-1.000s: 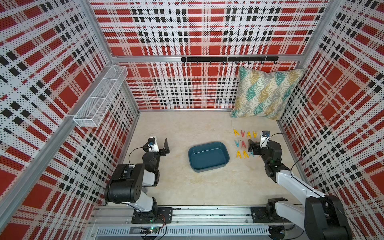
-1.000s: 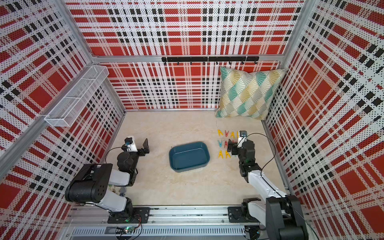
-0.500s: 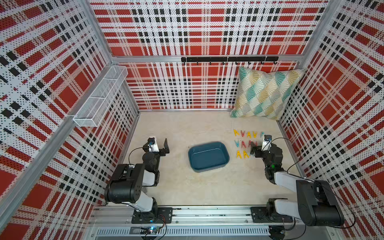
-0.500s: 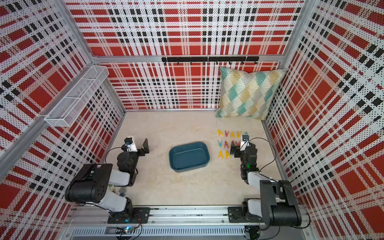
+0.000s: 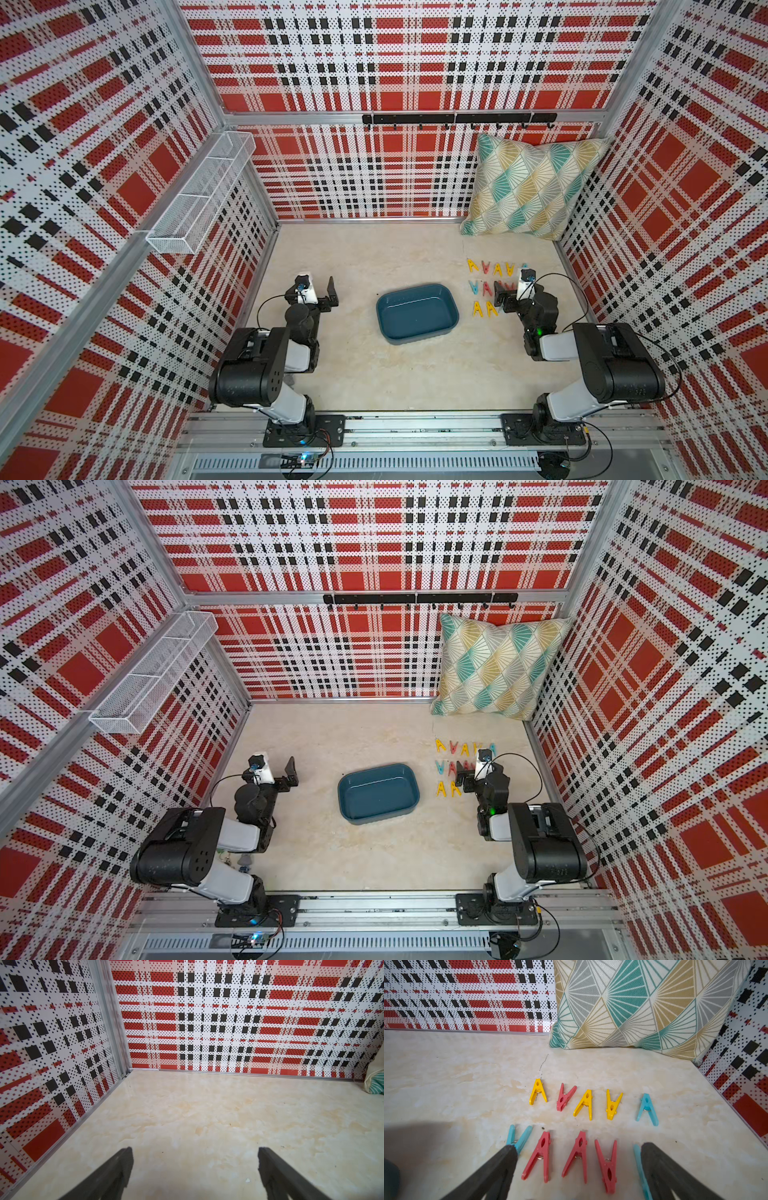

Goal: Take the clothespins out of the storage box
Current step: Reset both arms

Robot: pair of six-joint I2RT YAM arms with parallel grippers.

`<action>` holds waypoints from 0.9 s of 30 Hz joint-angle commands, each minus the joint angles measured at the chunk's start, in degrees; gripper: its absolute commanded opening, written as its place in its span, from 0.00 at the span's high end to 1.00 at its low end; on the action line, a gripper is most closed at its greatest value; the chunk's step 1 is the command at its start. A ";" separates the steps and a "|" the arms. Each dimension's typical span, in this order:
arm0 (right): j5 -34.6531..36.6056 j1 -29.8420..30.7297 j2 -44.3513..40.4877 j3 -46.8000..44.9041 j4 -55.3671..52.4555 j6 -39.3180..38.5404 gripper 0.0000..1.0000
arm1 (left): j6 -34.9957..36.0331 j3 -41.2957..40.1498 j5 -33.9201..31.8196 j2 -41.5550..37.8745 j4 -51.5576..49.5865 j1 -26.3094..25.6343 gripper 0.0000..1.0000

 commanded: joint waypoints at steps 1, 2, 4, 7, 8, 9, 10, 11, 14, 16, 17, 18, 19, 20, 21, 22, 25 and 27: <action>-0.02 -0.08 -0.43 0.45 2.13 -0.36 0.00 | -0.12 0.71 -0.44 0.05 1.57 -0.27 0.01; -0.02 -0.08 -0.46 0.45 1.96 -0.38 0.00 | -0.14 0.71 -0.46 0.03 1.57 -0.23 0.01; 0.02 -0.05 -0.55 0.43 1.81 -0.42 0.00 | -0.12 0.71 -0.44 0.09 1.57 -0.23 0.01; -0.04 -0.08 -0.42 0.45 2.20 -0.28 0.00 | -0.18 0.71 -0.48 0.08 1.57 -0.28 0.01; -0.02 -0.03 -0.45 0.47 2.09 -0.27 0.00 | -0.19 0.74 -0.49 0.11 1.57 -0.23 0.01; -0.04 -0.03 -0.42 0.48 2.08 -0.33 0.00 | -0.13 0.71 -0.49 0.07 1.57 -0.23 0.01; 0.02 -0.02 -0.38 0.41 2.21 -0.31 0.00 | -0.16 0.71 -0.45 0.14 1.57 -0.21 0.01; 0.03 -0.02 -0.47 0.41 1.99 -0.29 0.00 | -0.14 0.71 -0.54 0.10 1.58 -0.24 0.01; 0.02 -0.02 -0.38 0.47 2.10 -0.34 0.00 | -0.10 0.71 -0.73 0.07 1.57 -0.36 0.01; 0.01 -0.03 -0.43 0.45 2.12 -0.34 0.00 | -0.09 0.68 -0.87 0.00 1.57 -0.39 0.01; 0.03 -0.03 -0.42 0.43 2.13 -0.26 0.00 | -0.01 0.67 -0.98 -0.01 1.59 -0.41 0.01; 0.02 -0.02 -0.38 0.42 2.04 -0.31 0.00 | -0.01 0.62 -0.99 0.08 1.61 -0.40 0.01; 0.03 -0.05 -0.40 0.47 2.06 -0.28 0.00 | -0.01 0.62 -1.01 0.02 1.59 -0.50 0.01; 0.03 -0.06 -0.38 0.46 2.09 -0.35 0.00 | -0.01 0.62 -1.10 0.02 1.60 -0.48 0.01; 0.03 -0.08 -0.38 0.43 2.08 -0.31 0.00 | -0.01 0.62 -1.04 0.00 1.59 -0.52 0.01; -0.02 -0.05 -0.38 0.45 2.04 -0.29 0.00 | -0.01 0.62 -1.06 0.00 1.64 -0.52 0.01; -0.02 -0.01 -0.38 0.46 2.08 -0.27 0.00 | 0.04 0.62 -1.21 0.00 1.65 -0.51 0.01; -0.02 -0.08 -0.38 0.42 2.04 -0.35 0.00 | 0.03 0.62 -1.27 -0.03 1.62 -0.49 0.01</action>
